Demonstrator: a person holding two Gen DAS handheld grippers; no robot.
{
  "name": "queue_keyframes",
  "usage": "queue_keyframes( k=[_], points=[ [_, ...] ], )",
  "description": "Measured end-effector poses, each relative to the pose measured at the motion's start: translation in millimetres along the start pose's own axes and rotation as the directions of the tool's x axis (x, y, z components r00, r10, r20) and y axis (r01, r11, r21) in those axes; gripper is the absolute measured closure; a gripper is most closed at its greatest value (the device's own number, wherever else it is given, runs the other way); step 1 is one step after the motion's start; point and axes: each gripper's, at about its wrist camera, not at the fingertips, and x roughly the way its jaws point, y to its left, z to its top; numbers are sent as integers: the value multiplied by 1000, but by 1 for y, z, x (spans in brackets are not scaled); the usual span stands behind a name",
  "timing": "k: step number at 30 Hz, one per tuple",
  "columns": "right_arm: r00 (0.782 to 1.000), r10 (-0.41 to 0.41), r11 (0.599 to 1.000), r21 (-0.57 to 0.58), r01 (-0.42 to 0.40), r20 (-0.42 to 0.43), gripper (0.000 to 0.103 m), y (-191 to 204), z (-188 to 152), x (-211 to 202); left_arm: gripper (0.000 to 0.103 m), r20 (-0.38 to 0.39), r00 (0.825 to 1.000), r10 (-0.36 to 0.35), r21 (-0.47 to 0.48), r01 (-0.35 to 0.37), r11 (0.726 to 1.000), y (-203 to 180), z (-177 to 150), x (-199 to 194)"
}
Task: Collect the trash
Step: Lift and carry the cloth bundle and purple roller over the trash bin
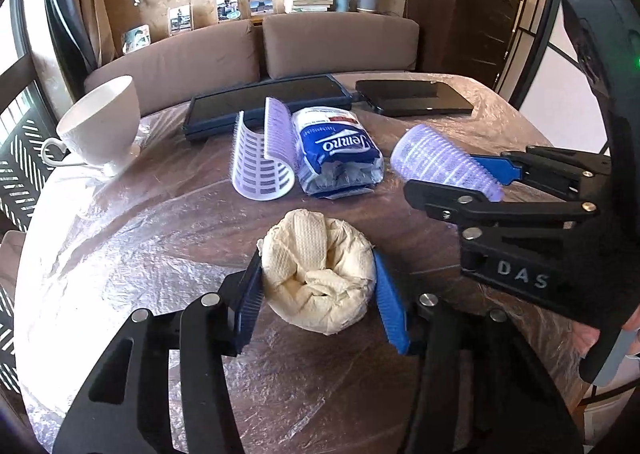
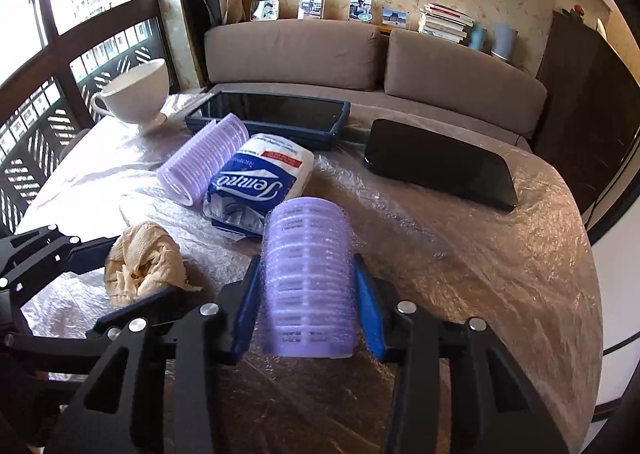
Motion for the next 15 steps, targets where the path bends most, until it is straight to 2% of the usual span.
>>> queue_keyframes(
  k=[15],
  points=[
    [1000,30,999,15,-30,4,60,2,-4,-15,51,-6,1000,12,-14,-12,1000,4,-1,-6]
  ],
)
